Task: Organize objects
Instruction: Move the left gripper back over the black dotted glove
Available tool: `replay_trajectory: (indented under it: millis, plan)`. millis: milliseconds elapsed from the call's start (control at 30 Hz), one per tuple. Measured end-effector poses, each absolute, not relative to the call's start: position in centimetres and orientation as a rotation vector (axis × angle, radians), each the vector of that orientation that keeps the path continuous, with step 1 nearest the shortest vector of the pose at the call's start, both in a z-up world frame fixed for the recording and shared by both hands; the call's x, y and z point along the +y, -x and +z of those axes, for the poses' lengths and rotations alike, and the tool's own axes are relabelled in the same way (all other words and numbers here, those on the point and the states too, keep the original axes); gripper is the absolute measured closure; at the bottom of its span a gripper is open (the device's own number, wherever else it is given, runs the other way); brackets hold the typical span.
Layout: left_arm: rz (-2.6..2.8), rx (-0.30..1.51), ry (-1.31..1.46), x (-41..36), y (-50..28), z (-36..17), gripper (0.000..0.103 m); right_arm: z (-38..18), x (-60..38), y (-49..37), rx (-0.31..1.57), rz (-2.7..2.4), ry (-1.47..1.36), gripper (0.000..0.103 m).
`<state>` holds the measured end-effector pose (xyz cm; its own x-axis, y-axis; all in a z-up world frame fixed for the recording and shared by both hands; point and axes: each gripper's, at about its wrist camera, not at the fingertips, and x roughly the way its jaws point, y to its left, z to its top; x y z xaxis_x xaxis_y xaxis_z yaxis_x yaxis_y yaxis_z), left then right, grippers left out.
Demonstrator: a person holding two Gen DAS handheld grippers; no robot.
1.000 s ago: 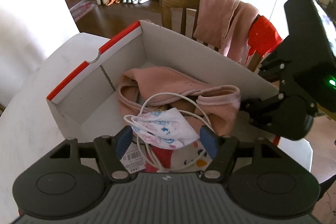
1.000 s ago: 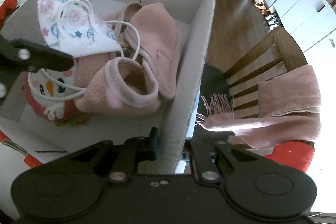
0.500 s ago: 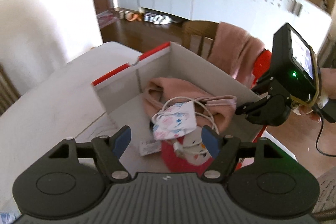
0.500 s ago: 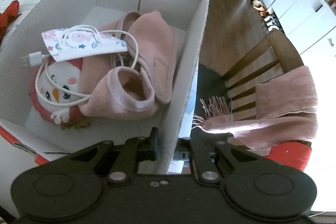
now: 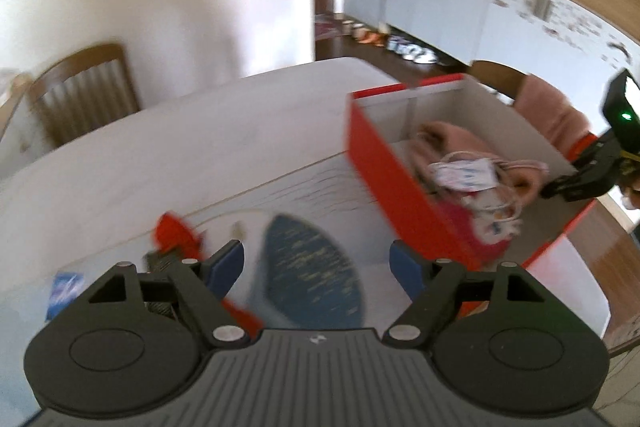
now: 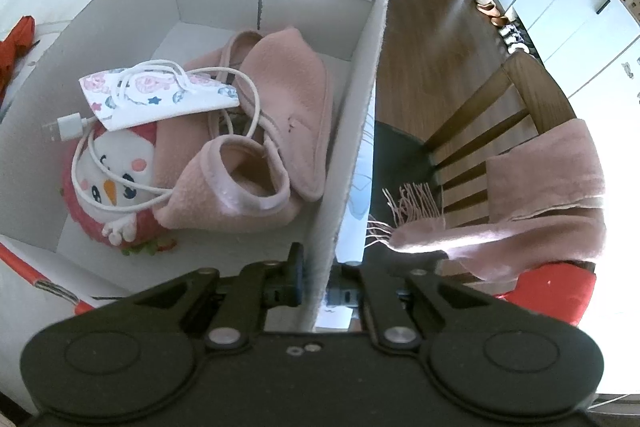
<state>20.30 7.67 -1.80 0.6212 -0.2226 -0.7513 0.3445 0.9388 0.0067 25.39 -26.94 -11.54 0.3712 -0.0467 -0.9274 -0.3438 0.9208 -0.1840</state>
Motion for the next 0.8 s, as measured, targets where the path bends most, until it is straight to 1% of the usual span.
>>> replay_trajectory:
  millis: [367, 800]
  plan:
    - [-0.108, 0.913, -0.13, 16.0, -19.7, -5.5, 0.023, -11.6, -26.6, -25.2, 1.199, 0.173, 0.368, 0.096]
    - [-0.12, 0.997, -0.149, 19.6, -21.3, -11.4, 0.023, -11.7, -26.5, -25.6, 1.219, 0.15, 0.369, 0.094]
